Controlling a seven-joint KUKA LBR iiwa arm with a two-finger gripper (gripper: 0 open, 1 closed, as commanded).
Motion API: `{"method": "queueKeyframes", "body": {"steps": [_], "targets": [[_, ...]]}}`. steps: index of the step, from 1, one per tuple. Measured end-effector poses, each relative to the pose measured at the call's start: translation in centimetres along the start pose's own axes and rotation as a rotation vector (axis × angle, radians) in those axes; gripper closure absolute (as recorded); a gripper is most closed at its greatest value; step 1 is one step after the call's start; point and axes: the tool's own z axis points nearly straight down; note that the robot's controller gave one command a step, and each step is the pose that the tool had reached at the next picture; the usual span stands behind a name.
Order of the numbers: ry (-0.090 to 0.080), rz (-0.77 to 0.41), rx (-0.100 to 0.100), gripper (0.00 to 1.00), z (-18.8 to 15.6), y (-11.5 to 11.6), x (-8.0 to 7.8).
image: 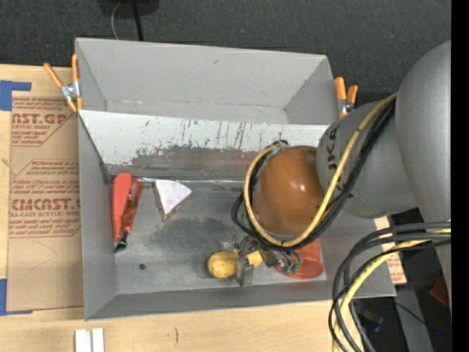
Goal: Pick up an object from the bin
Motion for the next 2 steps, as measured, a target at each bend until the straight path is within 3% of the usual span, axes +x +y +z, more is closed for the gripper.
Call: {"method": "queueKeyframes", "body": {"steps": [1, 2], "targets": [[0.0, 0.0, 0.0, 1.0, 0.0, 0.0, 0.0], [-0.001, 0.056, -0.001, 1.0, -13.3, -0.6, 0.3]]}}
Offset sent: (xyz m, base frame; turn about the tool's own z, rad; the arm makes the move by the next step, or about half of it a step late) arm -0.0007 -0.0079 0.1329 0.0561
